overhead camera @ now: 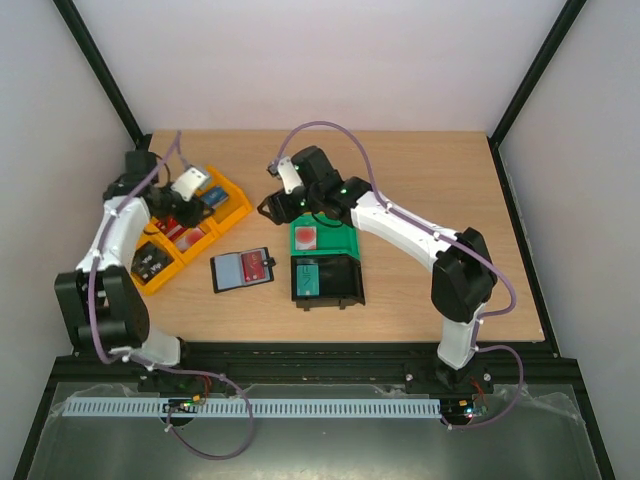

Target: Take the credit cards out of the card holder

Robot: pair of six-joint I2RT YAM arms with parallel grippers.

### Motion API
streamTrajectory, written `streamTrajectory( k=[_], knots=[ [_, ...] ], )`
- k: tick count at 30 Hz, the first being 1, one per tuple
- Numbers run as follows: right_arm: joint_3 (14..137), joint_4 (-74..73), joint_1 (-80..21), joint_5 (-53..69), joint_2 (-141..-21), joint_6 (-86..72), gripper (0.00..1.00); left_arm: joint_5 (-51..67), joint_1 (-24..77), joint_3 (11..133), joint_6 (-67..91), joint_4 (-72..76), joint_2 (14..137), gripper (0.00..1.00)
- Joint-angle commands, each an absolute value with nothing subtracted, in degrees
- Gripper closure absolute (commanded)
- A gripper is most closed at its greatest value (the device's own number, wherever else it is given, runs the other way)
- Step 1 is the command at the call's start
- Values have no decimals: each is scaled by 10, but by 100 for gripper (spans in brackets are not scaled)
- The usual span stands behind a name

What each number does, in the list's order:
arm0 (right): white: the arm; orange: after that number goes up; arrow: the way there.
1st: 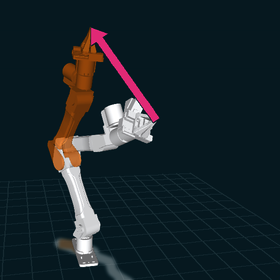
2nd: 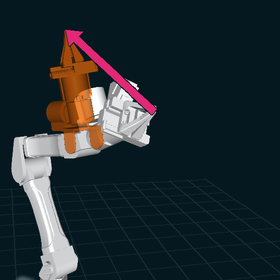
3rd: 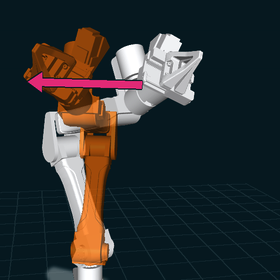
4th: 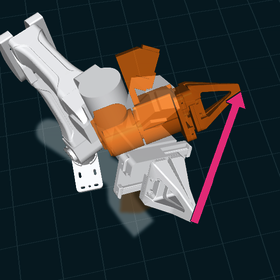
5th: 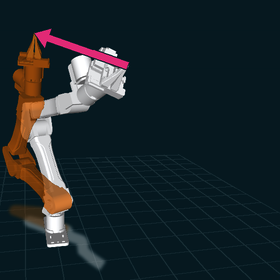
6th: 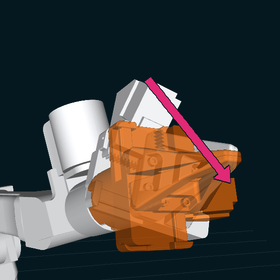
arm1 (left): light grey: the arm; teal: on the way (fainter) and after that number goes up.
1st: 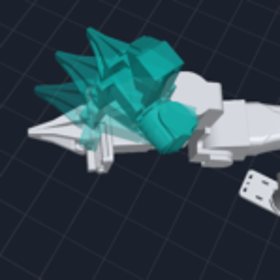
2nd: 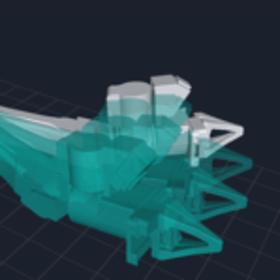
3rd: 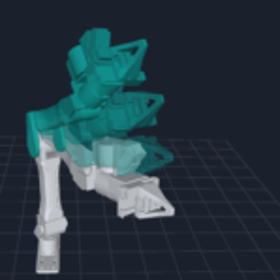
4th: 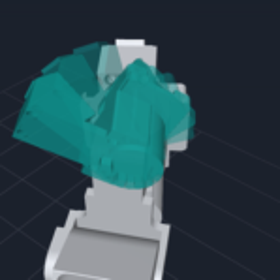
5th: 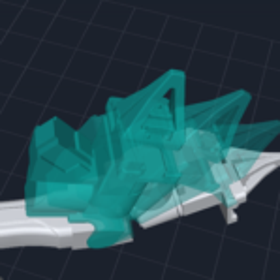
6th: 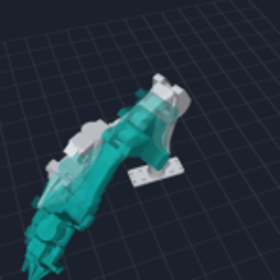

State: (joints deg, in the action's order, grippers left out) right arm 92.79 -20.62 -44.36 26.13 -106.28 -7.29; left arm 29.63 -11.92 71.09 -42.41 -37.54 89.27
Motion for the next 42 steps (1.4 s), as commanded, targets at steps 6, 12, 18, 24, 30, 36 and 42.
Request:
streamTrajectory(
  k=[6, 12, 18, 24, 30, 36, 42],
  knots=[
    [912, -183, -517, 203, -1091, -196, 38, 349, -29, 582, -172, -333, 745, 41],
    [938, -235, -544, 151, -1161, -229, 39, 260, -17, 504, 120, -276, 674, 32],
    [964, -258, -553, 157, -1222, -245, 39, 239, -2, 399, 302, -238, 673, 29],
    [967, -266, -556, 142, -1257, -260, 40, 179, 28, 308, 340, -183, 665, 24],
    [965, -253, -557, 161, -1279, -274, 42, 148, 36, 277, 353, -173, 686, 14],
    [965, -248, -557, 208, -1293, -259, 43, 165, 33, 216, 358, -32, 734, 17],
    [982, -231, -556, 270, -1316, -259, 45, 243, 33, 189, 356, 74, 732, 25]
  ],
)
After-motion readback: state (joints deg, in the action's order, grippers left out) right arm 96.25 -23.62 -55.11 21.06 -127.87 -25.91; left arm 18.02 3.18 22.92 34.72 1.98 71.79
